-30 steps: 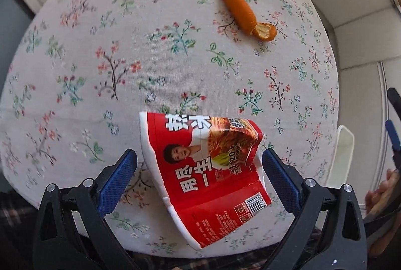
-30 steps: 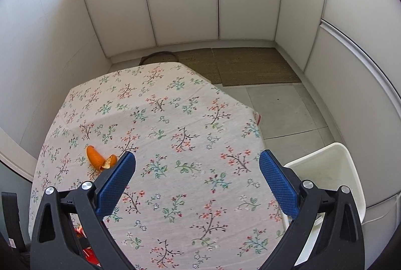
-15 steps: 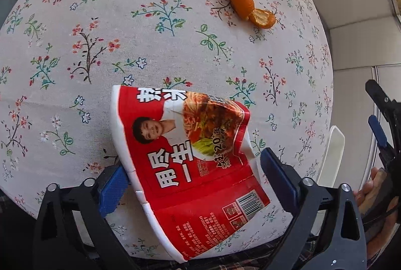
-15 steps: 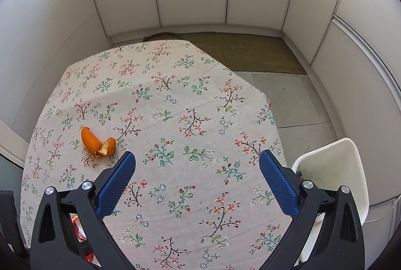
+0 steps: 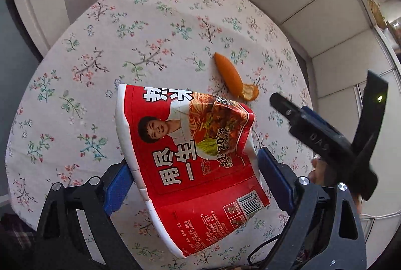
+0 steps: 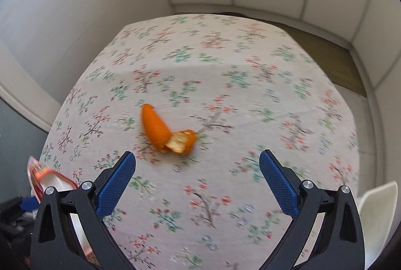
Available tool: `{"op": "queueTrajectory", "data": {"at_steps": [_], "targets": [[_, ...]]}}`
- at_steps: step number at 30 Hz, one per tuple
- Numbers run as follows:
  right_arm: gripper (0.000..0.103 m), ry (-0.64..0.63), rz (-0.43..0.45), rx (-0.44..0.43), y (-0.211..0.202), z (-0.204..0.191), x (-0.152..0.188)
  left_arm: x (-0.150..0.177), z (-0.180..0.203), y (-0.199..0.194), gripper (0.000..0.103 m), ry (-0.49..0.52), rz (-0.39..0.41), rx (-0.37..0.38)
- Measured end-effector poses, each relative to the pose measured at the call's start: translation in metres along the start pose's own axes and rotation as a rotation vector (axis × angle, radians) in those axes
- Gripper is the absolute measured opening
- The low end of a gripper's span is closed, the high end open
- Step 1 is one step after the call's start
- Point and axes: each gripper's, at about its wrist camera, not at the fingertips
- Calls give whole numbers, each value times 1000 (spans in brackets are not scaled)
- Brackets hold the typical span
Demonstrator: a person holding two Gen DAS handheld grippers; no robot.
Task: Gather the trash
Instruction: 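Lift the red wrapper with the left tool while the right tool grasps the orange peel, then carry the orange peel and red wrapper over to the white bin with both tools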
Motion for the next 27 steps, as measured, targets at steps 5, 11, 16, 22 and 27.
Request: {"op": "queueTrajectory", "data": {"at_steps": [5,11,16,22,27], "targets": [[96,-167,14,16,23,-43,-7,-19,-12,-27,89,-1,100,-11],[96,-255,-31,61,55,-64,-6,-29,-26,-33,89,-24,110,11],[89,-255,-62,90,72,-64,-3,-31,-31,-30,89,-38,104,23],[44,-232,-40,211,73,-51,-5,-33,-36,-30,89,-53,101,28],[28,-191,-13,212,68,-43,-7,-34,-37,-28,89,-57,95,22]]}}
Point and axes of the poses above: each gripper's, at about its wrist camera, not at the fingertips, and y roughly the way its jaws point, z to its right, x to its underside, and after that the axes turned 1 degree about x, right-handed
